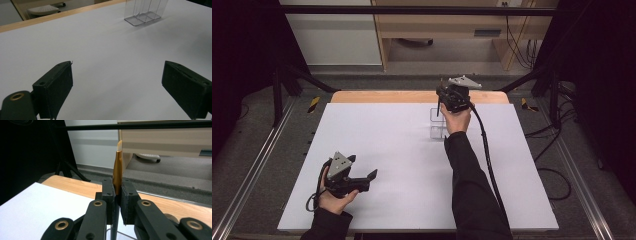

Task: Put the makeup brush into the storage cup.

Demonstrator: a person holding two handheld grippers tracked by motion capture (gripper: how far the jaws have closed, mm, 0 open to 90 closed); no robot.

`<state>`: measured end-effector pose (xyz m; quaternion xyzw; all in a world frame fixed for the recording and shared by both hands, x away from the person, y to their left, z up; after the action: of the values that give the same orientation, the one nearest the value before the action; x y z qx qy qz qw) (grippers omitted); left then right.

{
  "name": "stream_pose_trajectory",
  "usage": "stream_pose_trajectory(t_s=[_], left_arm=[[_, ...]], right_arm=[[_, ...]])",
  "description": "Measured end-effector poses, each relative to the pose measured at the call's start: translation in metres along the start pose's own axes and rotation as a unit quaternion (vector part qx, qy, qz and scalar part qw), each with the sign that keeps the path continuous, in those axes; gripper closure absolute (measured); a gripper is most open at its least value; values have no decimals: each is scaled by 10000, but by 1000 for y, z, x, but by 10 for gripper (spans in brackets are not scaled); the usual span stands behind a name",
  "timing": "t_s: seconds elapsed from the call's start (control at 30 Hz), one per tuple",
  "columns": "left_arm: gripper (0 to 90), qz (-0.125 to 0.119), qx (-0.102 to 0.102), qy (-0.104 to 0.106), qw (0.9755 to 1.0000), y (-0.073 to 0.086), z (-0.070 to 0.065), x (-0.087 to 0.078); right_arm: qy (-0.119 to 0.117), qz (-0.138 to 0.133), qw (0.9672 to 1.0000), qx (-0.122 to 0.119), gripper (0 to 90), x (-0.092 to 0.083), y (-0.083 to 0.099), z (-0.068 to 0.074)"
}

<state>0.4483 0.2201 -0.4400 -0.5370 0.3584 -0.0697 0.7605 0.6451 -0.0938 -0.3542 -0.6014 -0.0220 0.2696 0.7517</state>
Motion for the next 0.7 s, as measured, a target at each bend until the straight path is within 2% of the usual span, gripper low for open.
stream_pose_trajectory(t_s=[0.33,0.7], left_arm=[[90,-34,22,-11,10000,-1,0,-1],[91,-25,23,-23,10000,-1,0,-1]], right_arm=[[79,161,9998,-51,834,9,11,5],[123,271,9995,-49,834,12,22,3]])
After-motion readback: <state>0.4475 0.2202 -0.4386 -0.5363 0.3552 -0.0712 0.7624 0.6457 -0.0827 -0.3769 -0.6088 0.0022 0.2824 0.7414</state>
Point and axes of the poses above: each handheld gripper's, and its own axes: x roughly forward along the jaws, y roughly out of its underside, z roughly to its left, the point moved 3 cm from there along x, roughly forward along the jaws, and after that the axes turned 10 degrees about x, right-handed, at the moved point
